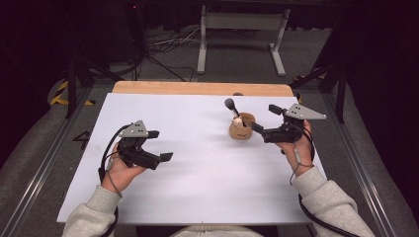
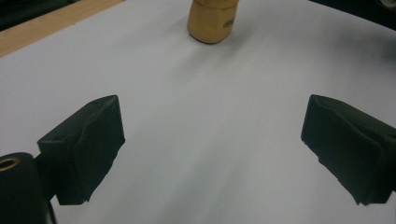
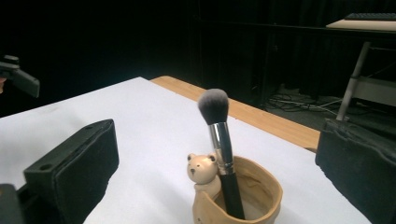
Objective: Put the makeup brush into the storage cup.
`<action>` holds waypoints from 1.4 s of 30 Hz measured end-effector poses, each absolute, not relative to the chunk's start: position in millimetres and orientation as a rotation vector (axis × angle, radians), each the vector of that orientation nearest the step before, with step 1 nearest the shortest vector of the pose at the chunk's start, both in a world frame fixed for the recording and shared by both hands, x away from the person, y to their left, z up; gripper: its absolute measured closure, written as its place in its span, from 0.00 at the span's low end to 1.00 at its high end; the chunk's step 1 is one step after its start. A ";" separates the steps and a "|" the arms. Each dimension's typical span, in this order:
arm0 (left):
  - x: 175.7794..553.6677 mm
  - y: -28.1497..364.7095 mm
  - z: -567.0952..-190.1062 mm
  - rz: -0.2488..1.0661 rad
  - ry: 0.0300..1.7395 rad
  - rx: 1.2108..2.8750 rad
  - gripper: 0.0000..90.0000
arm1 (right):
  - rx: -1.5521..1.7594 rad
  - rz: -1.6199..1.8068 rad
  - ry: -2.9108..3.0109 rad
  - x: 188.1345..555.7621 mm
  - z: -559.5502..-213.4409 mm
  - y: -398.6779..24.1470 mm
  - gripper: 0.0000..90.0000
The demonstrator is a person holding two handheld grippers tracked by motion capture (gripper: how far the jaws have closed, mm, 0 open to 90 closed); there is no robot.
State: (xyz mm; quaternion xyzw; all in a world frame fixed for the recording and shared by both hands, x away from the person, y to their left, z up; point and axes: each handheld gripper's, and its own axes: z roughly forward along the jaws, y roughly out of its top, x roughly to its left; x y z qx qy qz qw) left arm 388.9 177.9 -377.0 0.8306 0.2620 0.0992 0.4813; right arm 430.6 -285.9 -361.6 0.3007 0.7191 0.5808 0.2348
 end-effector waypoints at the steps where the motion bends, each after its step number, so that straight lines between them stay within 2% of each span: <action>1: 387.9 179.4 -377.6 0.241 0.650 2.015 0.07 | 0.814 1.593 1.977 428.6 -361.1 -286.1 0.00; 18: 363.5 217.2 -398.4 0.378 0.662 1.722 0.06 | 0.733 1.595 2.003 399.3 -366.7 -297.4 0.00; 21: 360.4 221.2 -401.2 0.391 0.667 1.703 0.05 | 0.727 1.602 1.999 396.9 -369.3 -298.4 0.00; 26: 350.2 230.1 -406.0 0.501 0.696 1.639 0.00 | 0.724 1.625 1.974 392.3 -375.2 -302.9 0.00; 29: 346.7 232.2 -408.8 0.542 0.716 1.610 0.00 | 0.704 1.627 1.974 390.0 -378.1 -303.9 0.00; 42: 336.2 243.3 -428.1 0.581 0.740 1.556 0.00 | 0.631 1.613 1.977 379.6 -393.8 -309.6 0.00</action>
